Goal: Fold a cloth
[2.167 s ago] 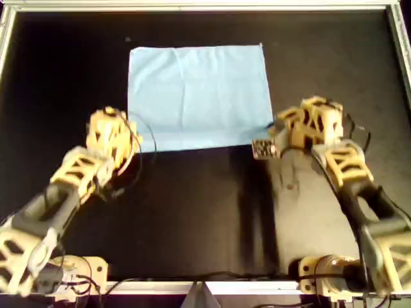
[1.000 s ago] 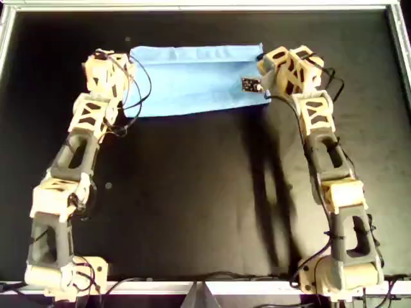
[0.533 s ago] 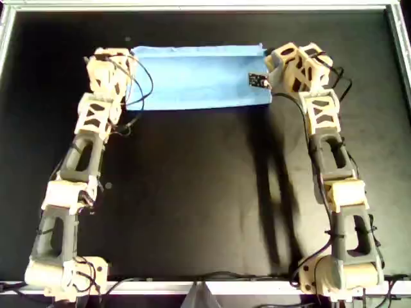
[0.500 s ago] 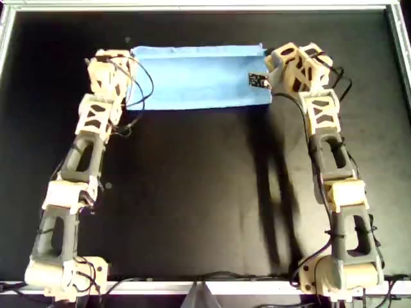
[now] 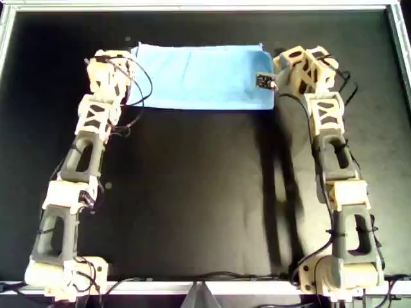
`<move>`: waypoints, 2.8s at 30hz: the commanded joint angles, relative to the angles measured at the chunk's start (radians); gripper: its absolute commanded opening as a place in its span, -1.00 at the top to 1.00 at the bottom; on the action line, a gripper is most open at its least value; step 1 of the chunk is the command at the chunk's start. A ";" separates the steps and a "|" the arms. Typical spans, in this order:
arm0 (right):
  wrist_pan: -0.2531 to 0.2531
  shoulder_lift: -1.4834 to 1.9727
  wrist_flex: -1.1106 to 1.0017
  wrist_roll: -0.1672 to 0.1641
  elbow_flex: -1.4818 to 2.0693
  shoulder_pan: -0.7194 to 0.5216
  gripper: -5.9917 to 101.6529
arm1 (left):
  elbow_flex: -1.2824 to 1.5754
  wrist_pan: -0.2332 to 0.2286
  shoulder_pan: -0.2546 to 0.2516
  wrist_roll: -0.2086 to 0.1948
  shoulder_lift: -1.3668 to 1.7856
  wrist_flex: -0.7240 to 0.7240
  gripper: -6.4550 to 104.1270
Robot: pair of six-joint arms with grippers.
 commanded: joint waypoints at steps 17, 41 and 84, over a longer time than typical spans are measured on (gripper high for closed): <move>-0.021 0.563 0.522 0.008 -0.066 -0.018 0.02 | -0.075 -0.014 0.023 -0.008 0.548 0.710 -0.24; -0.018 2.052 1.213 0.003 0.845 -0.015 0.02 | 0.333 -0.012 0.038 -0.043 1.867 1.322 -0.22; -0.002 2.881 0.055 0.000 2.833 -0.247 0.02 | 2.668 -0.014 0.037 -0.034 2.730 0.130 -0.25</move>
